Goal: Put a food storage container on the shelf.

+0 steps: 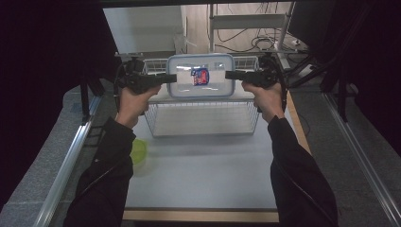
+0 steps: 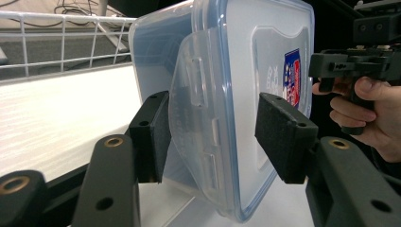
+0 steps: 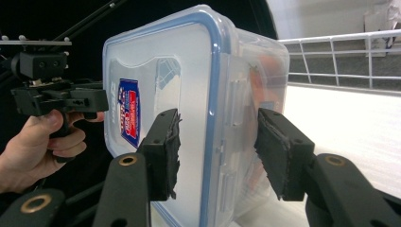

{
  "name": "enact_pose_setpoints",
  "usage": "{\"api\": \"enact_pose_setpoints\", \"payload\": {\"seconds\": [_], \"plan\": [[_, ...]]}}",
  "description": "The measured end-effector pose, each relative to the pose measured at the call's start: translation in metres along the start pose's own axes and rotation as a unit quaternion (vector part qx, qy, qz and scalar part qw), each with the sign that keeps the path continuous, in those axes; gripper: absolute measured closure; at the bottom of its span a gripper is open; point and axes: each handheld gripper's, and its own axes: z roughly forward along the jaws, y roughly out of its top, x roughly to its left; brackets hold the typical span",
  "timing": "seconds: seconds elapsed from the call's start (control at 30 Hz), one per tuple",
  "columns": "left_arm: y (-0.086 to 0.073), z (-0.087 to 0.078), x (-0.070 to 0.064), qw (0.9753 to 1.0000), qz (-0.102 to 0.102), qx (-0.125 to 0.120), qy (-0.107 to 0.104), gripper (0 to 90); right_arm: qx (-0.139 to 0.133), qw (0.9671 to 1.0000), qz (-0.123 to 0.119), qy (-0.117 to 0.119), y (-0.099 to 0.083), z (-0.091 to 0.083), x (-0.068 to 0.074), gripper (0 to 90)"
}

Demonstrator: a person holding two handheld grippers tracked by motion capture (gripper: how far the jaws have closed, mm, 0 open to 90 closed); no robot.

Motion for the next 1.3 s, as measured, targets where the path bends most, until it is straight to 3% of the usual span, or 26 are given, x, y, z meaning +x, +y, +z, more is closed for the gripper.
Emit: {"api": "enact_pose_setpoints", "payload": {"seconds": [0.13,0.23,0.27,0.3,0.33,0.5,0.57,0.63,0.73,0.83,0.9,1.0,1.2,1.3], "plan": [[-0.001,0.002,-0.001,0.9996,0.013,0.012,0.023,42.8,-0.003,1.0,-0.002,-0.004,-0.001,0.001,0.0,49.0],[-0.002,0.004,-0.001,0.9995,0.015,0.017,0.021,43.0,-0.002,1.0,-0.002,-0.007,-0.002,0.002,0.0,47.7],[-0.005,0.008,-0.001,0.9988,0.022,0.028,0.033,42.9,-0.002,1.0,0.001,-0.006,-0.002,0.004,-0.001,45.7],[-0.005,0.008,-0.001,0.9988,0.022,0.028,0.033,40.3,-0.002,1.0,0.001,-0.006,-0.002,0.004,-0.001,45.7],[-0.006,0.01,0.0,0.9994,0.009,0.02,0.028,39.4,-0.001,0.9999,0.006,-0.011,-0.003,0.006,-0.003,42.8],[-0.006,0.012,0.002,0.9996,0.004,0.014,0.025,39.3,-0.011,0.9998,0.017,-0.005,-0.003,0.008,-0.008,43.2],[-0.006,0.014,0.001,0.9997,0.003,0.013,0.022,35.1,-0.014,0.9997,0.019,-0.009,-0.002,0.009,-0.008,42.9],[-0.006,0.016,-0.001,0.9994,0.01,0.016,0.03,30.2,-0.017,0.9995,0.018,-0.021,-0.001,0.01,-0.008,40.7],[-0.008,0.018,-0.003,0.9989,0.023,0.013,0.039,24.9,-0.014,0.9969,-0.008,-0.077,0.0,0.01,-0.009,41.0],[-0.008,0.016,-0.003,0.999,0.029,0.003,0.033,23.2,-0.023,0.9968,-0.012,-0.075,0.0,0.007,-0.01,41.4],[-0.008,0.01,-0.005,0.9983,0.042,-0.01,0.039,23.1,-0.024,0.9954,-0.032,-0.087,-0.002,0.001,-0.007,42.6],[-0.01,0.002,-0.009,0.997,0.057,-0.015,0.05,25.2,-0.03,0.9947,-0.053,-0.083,-0.007,-0.008,0.003,51.8],[-0.02,-0.01,-0.015,0.9931,0.091,-0.016,0.072,30.8,-0.027,0.9876,-0.12,-0.098,-0.033,-0.026,0.032,78.3],[-0.024,-0.013,-0.016,0.9916,0.099,-0.017,0.082,31.0,-0.024,0.9868,-0.132,-0.091,-0.045,-0.027,0.04,84.6]]}}
